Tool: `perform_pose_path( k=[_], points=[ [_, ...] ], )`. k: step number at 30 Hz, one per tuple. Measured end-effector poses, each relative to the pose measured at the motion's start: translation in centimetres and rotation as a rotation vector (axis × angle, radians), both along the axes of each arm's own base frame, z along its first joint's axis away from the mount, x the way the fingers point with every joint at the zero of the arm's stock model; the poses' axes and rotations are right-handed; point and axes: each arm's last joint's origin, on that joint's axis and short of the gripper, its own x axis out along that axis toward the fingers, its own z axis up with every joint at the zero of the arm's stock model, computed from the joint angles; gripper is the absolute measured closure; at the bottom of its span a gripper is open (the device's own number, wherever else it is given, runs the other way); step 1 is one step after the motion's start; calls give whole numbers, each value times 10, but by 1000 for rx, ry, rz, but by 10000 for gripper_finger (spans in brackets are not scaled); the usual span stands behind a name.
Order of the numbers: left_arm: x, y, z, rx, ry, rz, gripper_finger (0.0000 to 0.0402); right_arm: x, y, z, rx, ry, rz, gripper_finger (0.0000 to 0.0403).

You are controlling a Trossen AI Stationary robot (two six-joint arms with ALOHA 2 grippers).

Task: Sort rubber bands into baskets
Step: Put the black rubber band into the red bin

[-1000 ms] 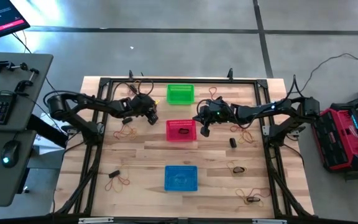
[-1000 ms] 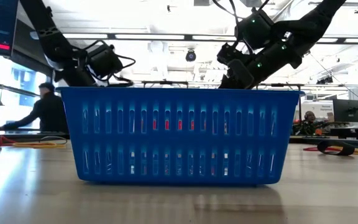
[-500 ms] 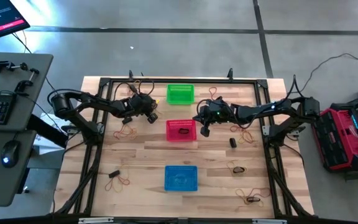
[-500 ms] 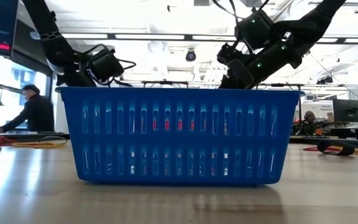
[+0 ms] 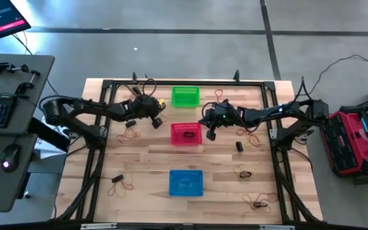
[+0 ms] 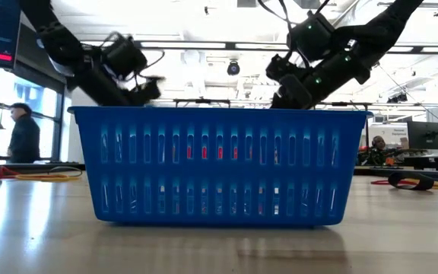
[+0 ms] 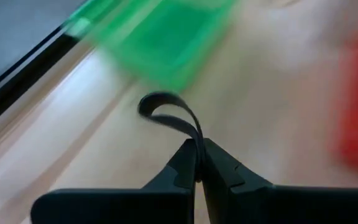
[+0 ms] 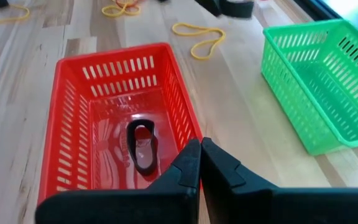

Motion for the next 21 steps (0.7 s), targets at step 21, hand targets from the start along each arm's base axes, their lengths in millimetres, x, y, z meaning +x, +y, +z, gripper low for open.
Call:
perform_pose_path(
  k=[21],
  points=[
    [65,-65,30,-55,-134,-514,401,0,0,1,1,-8,-2,403]
  ],
)
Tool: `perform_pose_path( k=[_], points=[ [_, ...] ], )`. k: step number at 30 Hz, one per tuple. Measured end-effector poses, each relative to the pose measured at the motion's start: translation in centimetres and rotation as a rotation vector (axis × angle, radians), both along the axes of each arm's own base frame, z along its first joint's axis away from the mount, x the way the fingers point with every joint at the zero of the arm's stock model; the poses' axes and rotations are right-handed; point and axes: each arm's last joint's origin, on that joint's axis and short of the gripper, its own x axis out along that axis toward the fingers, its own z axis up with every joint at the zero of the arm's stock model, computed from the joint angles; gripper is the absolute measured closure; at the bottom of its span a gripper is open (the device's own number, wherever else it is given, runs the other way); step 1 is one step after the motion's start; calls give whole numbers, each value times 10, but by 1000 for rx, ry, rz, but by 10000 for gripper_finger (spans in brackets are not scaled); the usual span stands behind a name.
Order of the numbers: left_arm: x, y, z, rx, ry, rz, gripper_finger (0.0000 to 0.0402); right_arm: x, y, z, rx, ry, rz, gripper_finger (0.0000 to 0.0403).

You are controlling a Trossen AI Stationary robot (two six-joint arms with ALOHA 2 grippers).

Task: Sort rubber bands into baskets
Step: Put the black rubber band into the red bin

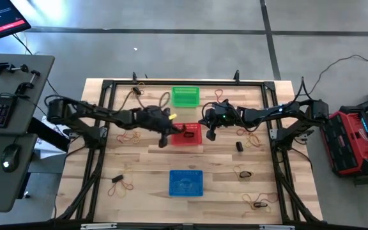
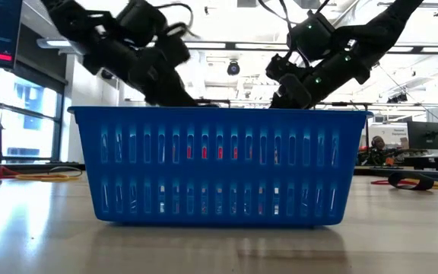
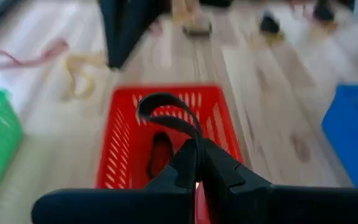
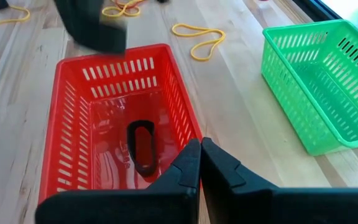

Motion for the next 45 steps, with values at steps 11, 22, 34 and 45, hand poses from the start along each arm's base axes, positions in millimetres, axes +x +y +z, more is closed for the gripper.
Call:
perform_pose_path(
  k=[11,22,34,45],
  points=[
    [30,10,-19,58,206,-14,401,0,0,-1,15,7,-9,403],
    [44,12,-27,61,334,-58,396,-1,0,-1,16,13,-9,403],
    [44,11,-25,63,325,-60,339,-1,0,-1,16,13,-9,403],
    [44,11,-25,69,322,-65,281,-1,0,-1,16,13,-9,403]
  ],
)
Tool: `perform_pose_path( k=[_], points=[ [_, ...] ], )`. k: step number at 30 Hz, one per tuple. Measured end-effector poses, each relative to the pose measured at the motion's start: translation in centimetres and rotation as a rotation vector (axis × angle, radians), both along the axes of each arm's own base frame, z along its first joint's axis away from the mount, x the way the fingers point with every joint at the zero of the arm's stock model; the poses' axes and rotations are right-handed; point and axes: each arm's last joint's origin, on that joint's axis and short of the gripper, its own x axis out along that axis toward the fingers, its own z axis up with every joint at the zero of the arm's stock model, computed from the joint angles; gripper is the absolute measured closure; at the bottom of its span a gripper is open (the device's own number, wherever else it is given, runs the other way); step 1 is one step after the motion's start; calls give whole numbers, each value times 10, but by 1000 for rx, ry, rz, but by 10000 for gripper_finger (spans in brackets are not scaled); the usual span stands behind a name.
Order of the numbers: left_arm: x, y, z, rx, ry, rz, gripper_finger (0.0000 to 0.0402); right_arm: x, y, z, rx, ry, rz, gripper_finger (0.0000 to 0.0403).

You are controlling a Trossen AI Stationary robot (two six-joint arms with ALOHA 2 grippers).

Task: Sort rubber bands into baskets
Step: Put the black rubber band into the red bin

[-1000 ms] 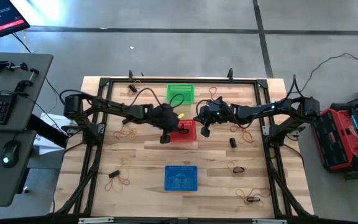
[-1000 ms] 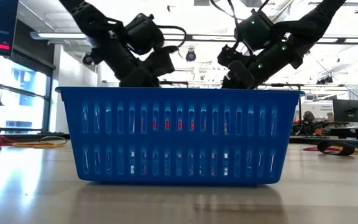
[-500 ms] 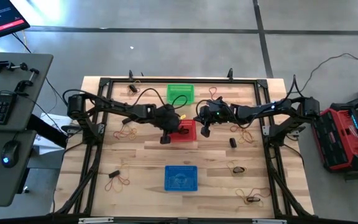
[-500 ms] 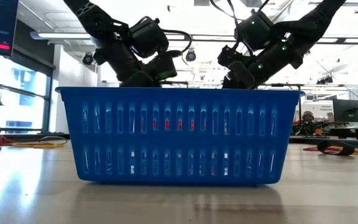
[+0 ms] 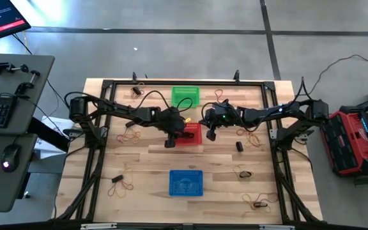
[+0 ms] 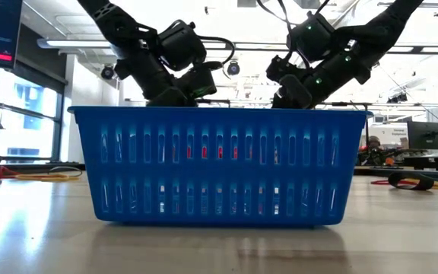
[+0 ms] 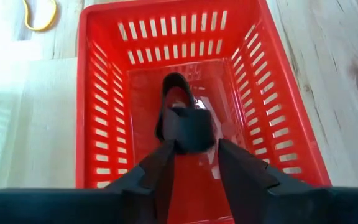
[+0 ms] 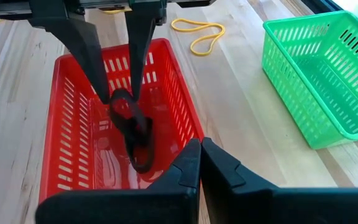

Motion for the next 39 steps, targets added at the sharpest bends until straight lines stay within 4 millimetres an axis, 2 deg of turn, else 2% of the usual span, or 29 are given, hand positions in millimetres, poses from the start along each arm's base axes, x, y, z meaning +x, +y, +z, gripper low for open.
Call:
perform_pose_path(
  k=[5,14,22,28,34,39],
  points=[
    [0,1,6,30,-21,9,257,0,0,0,0,0,0,403],
    [-8,-6,39,65,-172,-11,250,-1,0,-2,10,18,-4,403],
    [-46,-11,38,96,-347,31,250,5,4,-2,92,-45,82,403],
    [-73,-15,41,85,-394,61,250,24,20,0,90,-23,127,403],
    [-94,-16,37,44,-502,93,250,44,28,8,64,152,74,403],
    [-103,-15,28,33,-505,113,250,59,27,13,67,260,49,403]
  ],
)
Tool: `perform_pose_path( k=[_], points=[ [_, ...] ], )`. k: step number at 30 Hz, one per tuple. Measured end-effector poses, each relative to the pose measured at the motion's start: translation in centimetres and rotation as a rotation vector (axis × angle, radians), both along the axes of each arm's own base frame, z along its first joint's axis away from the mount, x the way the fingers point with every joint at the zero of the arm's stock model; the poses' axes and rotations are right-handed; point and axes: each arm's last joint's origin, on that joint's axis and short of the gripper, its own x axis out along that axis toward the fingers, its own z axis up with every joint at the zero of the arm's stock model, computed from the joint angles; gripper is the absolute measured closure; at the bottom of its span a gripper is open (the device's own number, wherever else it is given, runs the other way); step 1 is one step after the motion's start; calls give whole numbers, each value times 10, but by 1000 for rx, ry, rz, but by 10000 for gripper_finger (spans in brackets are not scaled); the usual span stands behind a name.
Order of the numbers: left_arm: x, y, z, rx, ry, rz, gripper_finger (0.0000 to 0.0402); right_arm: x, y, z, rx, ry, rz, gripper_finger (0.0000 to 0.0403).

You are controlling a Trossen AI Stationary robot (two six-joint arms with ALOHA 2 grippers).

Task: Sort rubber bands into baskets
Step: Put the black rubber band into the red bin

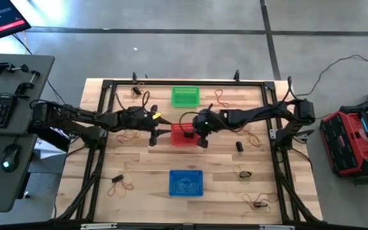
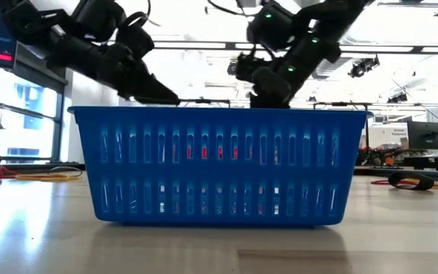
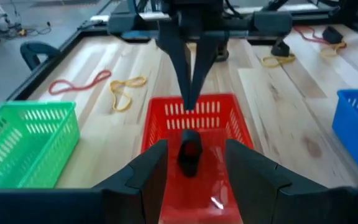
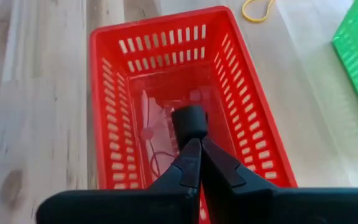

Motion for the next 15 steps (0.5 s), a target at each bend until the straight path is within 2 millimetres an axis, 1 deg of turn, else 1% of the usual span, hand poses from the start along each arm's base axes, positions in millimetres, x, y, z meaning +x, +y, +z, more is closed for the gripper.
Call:
perform_pose_path(
  k=[4,10,15],
  points=[
    [-2,0,-2,1,8,4,250,14,-1,0,1,51,4,403],
    [-8,-1,-8,4,-43,-11,250,30,-4,-9,-2,148,-3,403],
    [-12,-2,-12,10,-76,-10,250,41,-5,-9,-20,115,19,403]
  ],
)
